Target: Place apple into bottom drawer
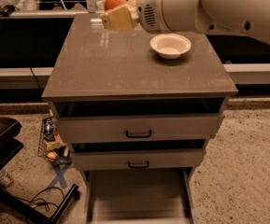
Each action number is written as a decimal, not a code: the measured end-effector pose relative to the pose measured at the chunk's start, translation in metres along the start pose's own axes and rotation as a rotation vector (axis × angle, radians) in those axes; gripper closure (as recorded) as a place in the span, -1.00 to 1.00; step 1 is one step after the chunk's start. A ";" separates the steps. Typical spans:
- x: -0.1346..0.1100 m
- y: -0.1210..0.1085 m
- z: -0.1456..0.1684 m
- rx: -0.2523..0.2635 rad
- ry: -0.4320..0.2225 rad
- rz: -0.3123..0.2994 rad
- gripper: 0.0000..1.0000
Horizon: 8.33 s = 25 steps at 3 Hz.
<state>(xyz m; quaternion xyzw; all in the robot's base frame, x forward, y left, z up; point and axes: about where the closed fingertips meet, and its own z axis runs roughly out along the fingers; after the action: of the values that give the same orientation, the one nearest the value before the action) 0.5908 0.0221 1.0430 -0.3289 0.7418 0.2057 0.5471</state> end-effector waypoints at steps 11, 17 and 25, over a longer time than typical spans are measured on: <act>0.612 -0.061 -0.050 0.001 0.588 0.013 1.00; 0.859 -0.063 -0.010 -0.080 0.707 -0.025 1.00; 0.904 0.041 0.141 -0.316 0.534 -0.032 -0.74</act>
Offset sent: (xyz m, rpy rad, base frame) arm -0.0229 -0.0292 -0.0947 -0.1515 0.1569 -0.0708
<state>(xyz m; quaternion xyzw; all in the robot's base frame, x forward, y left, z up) 0.4893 -0.0928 0.1400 -0.4639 0.8128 0.2161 0.2783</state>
